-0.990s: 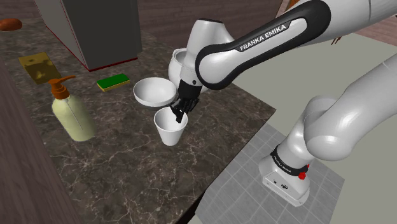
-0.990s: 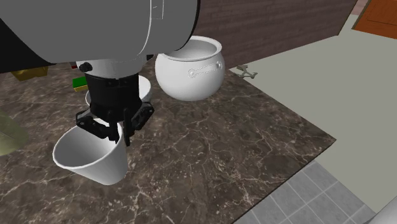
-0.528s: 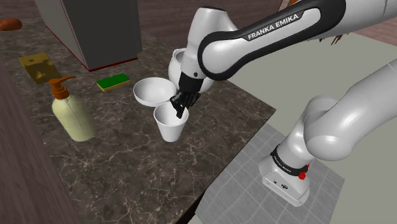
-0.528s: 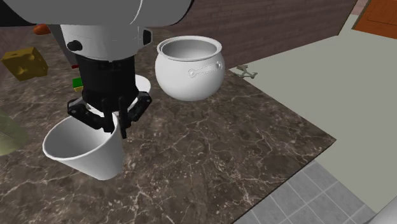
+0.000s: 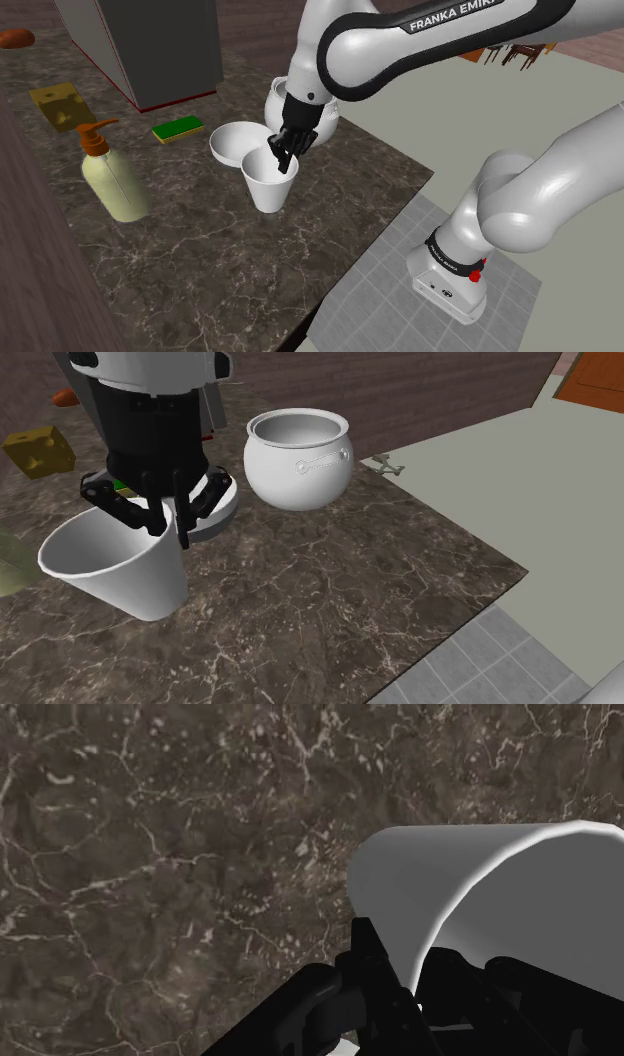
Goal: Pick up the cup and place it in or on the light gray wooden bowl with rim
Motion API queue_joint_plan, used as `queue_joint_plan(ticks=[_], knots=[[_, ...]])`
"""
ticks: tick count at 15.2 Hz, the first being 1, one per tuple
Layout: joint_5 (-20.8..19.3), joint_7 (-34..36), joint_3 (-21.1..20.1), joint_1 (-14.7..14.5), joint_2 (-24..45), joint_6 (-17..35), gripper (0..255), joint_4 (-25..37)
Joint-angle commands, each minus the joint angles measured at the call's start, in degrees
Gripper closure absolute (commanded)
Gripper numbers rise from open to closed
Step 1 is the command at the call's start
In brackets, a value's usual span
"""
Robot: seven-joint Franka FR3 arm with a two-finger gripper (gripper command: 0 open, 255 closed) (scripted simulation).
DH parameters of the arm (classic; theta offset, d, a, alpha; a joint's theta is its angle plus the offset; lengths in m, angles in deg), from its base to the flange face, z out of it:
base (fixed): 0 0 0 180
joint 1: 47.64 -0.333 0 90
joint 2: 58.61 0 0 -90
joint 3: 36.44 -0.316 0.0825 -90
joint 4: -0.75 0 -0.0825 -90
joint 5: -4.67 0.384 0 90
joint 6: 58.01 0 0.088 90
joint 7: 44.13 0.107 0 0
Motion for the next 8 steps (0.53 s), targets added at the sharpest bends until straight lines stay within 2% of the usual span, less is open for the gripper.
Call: queue_joint_plan(ticks=[1,8], knots=[[-0.30,0.46,0.10,0.08,-0.69,-1.83,255,1.17],[-1.15,1.60,0.63,0.37,-2.74,-7.53,255,4.90]])
